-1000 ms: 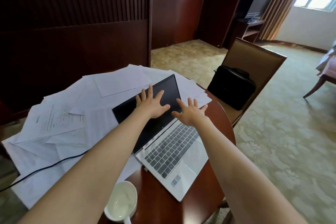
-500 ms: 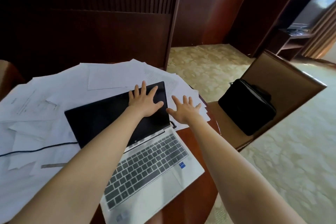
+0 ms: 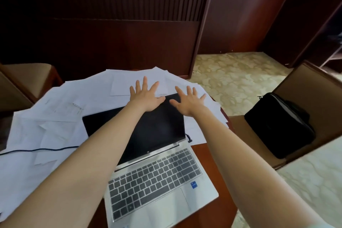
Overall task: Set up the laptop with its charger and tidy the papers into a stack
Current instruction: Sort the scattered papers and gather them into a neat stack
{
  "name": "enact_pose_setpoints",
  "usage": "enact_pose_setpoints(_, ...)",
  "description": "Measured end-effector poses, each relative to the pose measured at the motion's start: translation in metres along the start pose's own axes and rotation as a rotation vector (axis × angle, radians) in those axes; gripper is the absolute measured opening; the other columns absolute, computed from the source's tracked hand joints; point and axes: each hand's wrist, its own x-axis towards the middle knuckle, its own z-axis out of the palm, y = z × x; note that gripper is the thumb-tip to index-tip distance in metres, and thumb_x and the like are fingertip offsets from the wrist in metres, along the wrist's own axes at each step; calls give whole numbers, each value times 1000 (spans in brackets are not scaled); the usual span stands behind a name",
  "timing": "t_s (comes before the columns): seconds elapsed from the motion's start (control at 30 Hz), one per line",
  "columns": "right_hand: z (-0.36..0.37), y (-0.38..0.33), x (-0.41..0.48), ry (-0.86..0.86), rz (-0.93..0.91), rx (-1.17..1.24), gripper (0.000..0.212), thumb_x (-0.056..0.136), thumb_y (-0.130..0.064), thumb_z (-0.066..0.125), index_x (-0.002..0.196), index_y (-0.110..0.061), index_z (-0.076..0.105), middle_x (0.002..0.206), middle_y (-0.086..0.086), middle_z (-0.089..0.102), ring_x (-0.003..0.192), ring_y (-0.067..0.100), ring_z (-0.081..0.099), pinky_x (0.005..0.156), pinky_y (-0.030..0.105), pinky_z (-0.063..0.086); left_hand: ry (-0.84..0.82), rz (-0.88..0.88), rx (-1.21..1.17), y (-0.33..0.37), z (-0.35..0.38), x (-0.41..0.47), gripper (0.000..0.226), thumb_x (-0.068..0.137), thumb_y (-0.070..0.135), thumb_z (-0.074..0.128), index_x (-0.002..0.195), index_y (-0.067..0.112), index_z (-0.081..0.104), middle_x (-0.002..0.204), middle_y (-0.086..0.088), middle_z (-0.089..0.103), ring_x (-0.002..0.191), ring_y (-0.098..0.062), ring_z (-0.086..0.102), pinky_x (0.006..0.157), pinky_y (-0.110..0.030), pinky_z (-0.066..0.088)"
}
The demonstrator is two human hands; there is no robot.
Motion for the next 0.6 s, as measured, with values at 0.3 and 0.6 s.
enact_pose_setpoints(0.3, -7, -8, 47, -14, -141, 11, 62, 96, -58, 21, 150, -34, 1, 158, 10, -5, 145, 32, -6, 110, 61, 0, 3, -179, -32, -12, -9, 18, 67, 94, 59, 26, 149, 33, -5, 155, -9, -21, 143, -34, -16, 114, -50, -6)
enact_pose_setpoints(0.6, -21, -1, 95, -88, -433, -69, 63, 96, -60, 18, 150, -34, -1, 158, 9, -7, 145, 32, -7, 111, 61, 0, 46, -504, -143, -2, -19, 9, 66, 95, 58, 23, 148, 32, -6, 155, -9, -22, 142, -34, -17, 114, -50, -6)
